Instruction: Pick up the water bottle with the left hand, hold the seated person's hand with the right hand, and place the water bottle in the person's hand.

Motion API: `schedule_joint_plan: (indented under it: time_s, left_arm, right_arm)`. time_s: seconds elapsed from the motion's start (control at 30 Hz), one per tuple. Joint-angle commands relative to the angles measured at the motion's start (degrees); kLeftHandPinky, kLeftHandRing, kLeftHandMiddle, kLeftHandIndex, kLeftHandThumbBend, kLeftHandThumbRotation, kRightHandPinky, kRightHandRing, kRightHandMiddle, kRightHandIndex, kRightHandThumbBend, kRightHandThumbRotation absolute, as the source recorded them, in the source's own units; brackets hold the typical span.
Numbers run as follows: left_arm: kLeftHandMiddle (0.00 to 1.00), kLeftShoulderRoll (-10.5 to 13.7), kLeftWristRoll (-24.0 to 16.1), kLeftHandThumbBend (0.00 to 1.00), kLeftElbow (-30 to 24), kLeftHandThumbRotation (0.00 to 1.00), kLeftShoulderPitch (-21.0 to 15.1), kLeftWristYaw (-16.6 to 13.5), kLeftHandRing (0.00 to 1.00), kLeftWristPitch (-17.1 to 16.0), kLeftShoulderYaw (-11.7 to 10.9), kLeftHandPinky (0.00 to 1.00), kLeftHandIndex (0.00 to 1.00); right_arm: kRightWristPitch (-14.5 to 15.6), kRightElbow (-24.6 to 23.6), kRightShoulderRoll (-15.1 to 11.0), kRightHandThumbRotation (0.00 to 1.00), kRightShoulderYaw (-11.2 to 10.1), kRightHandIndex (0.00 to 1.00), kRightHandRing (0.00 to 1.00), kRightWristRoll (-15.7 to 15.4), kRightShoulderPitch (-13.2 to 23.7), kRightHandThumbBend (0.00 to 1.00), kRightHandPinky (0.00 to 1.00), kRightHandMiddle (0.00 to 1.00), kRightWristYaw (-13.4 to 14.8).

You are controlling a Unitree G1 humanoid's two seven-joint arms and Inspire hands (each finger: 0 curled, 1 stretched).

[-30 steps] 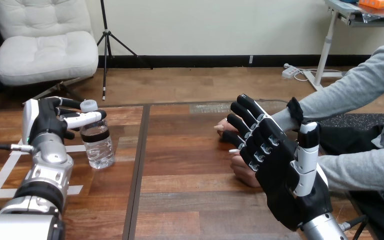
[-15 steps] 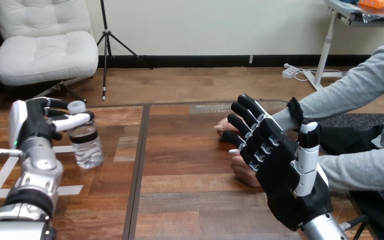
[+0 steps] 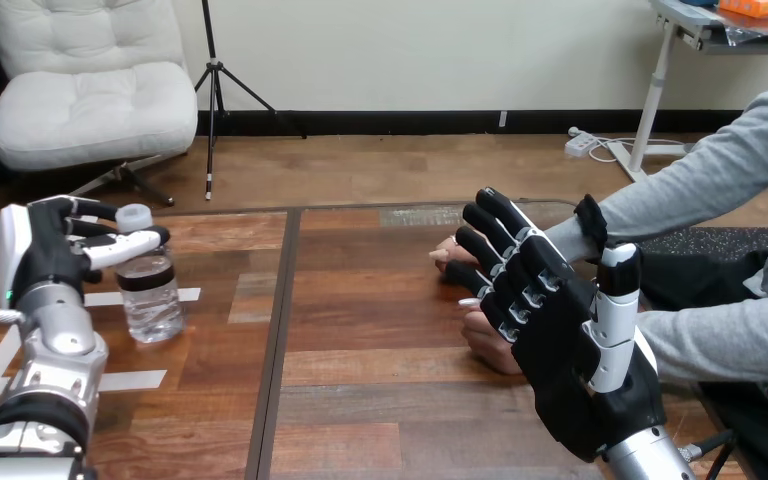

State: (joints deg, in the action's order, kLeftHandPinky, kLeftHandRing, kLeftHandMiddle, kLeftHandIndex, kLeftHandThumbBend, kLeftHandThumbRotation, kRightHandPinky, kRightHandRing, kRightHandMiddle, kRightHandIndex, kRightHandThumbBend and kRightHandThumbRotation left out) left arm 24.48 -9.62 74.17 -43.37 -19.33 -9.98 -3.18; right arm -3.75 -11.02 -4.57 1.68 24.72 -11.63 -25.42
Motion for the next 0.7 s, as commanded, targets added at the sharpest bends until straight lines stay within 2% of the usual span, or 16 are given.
schedule_joint_plan:
  time_s: [0.0,0.67]
  left_arm:
    - [0.46,2.03,-0.82,0.71,-4.06,0.00,-2.82,-1.14,0.39,-3.03,0.22,0.35,0.50]
    - [0.45,3.16,-0.32,0.73,-5.49,0.00,-2.27,-1.15,0.39,-6.48,-0.47,0.35,0.48]
  right_arm:
    - [-0.84,-2.17,0.16,1.00,-0.73,0.95,0.99,0.83,2.31,0.90,0.94,0.97,-0.42]
    - [-0.78,-1.85,0.23,1.00,-0.59,0.95,0.99,0.94,2.35,0.90,0.96,0.98,-0.58]
